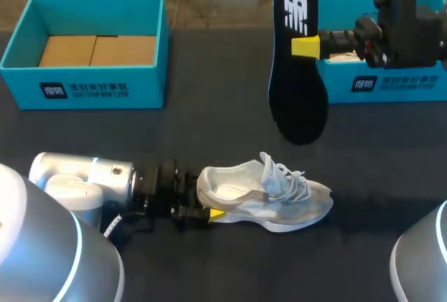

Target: Take the shoe out of the shoebox, open the shoe tongue, remove and reinsert the insole, then place the shoe into the shoebox

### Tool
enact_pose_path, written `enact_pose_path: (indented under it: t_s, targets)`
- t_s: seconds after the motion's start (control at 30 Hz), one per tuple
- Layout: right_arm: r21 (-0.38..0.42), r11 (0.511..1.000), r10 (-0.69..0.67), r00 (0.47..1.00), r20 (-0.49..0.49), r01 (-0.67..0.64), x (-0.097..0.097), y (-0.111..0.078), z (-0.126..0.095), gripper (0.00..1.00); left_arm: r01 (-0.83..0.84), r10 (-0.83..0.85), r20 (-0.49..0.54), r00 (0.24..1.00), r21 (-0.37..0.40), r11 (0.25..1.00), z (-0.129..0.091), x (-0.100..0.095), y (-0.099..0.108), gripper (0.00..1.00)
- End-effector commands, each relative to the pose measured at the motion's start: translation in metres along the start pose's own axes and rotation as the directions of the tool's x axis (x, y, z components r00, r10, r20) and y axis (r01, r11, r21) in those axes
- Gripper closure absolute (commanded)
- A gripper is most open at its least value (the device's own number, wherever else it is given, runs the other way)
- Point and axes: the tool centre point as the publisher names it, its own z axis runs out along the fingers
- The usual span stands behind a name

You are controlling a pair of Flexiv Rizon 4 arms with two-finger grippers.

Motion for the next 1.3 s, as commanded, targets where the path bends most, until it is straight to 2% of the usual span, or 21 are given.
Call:
enact_pose_path:
  t_s: [0.03,0.6,0.63,0.67,0.7,0.97,1.17,1.3]
  targets:
    - [-0.028,0.999,0.016,0.999,0.036,-0.015,0.016,-0.016,-0.009,1.0,0.0,0.0,0.002,1.0,0.001,1.0,0.001,0.0,0.001,1.0]
    - [-0.032,0.999,0.023,0.999,0.041,-0.021,0.017,-0.019,-0.012,1.0,-0.015,0.015,0.002,1.0,-0.012,1.0,0.001,0.001,0.001,1.0]
    - [-0.032,0.999,0.023,0.999,0.041,-0.021,0.017,-0.019,-0.012,1.0,-0.03,0.03,-0.003,1.0,-0.02,0.999,0.001,0.001,0.002,0.59]
    - [-0.032,0.999,0.023,0.999,0.041,-0.021,0.017,-0.019,-0.012,1.0,-0.03,0.03,-0.003,1.0,-0.02,0.999,0.0,0.001,0.003,0.07]
    - [-0.032,0.999,0.023,0.999,0.041,-0.021,0.017,-0.019,-0.012,1.0,-0.018,0.017,-0.013,1.0,-0.023,1.0,-0.003,0.002,0.004,0.0]
    - [-0.032,0.999,0.023,0.999,0.041,-0.021,0.017,-0.019,-0.012,1.0,-0.046,0.045,-0.02,0.999,-0.064,0.997,-0.016,0.004,0.003,0.0]
    - [-0.032,0.999,0.023,0.999,0.041,-0.021,0.017,-0.019,-0.012,1.0,-0.041,0.042,0.009,0.999,-0.119,0.992,-0.025,-0.001,0.0,0.0]
    - [-0.032,0.999,0.023,0.999,0.041,-0.021,0.017,-0.019,-0.012,1.0,-0.014,0.01,-0.024,1.0,-0.175,0.984,-0.032,-0.002,-0.003,0.0]
